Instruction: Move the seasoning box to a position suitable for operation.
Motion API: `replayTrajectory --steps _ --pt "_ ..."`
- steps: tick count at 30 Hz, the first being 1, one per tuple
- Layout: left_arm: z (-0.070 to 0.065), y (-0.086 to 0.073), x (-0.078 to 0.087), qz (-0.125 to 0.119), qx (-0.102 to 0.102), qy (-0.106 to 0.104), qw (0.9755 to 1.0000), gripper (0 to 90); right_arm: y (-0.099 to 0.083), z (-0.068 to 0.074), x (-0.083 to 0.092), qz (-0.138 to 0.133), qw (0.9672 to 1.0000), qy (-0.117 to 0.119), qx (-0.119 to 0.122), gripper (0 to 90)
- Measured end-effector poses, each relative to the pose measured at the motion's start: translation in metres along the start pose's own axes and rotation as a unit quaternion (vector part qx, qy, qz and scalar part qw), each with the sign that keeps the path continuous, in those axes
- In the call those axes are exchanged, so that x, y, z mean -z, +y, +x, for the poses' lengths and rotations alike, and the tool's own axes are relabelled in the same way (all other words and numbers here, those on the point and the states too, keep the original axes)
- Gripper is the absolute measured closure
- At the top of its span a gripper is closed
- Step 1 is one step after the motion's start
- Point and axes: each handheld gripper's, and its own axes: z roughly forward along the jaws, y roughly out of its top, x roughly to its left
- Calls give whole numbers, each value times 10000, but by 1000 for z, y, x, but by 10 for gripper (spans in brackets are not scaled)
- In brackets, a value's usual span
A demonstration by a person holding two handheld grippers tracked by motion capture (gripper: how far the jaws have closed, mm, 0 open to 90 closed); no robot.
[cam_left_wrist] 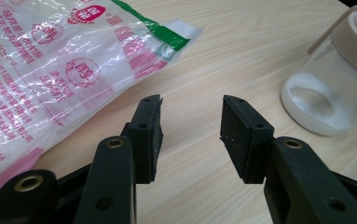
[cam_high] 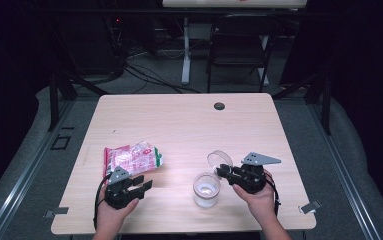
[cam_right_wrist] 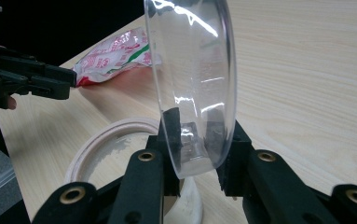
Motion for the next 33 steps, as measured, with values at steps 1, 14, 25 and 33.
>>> replayTrajectory --steps 1,14,25,33 --pt "1 0 0 12 7 -2 10000 584 0 0 0 -6 10000 -1 6 741" --pt "3 0 1 4 8 21 10000 581 -2 -5 7 -57 9998 -172 -27 745" --pt "5 0 2 -22 25 51 10000 580 -3 -16 18 -83 9995 -284 -146 747" --pt "6 0 2 -15 5 55 10000 584 -4 -21 21 -106 9993 -282 -240 747"
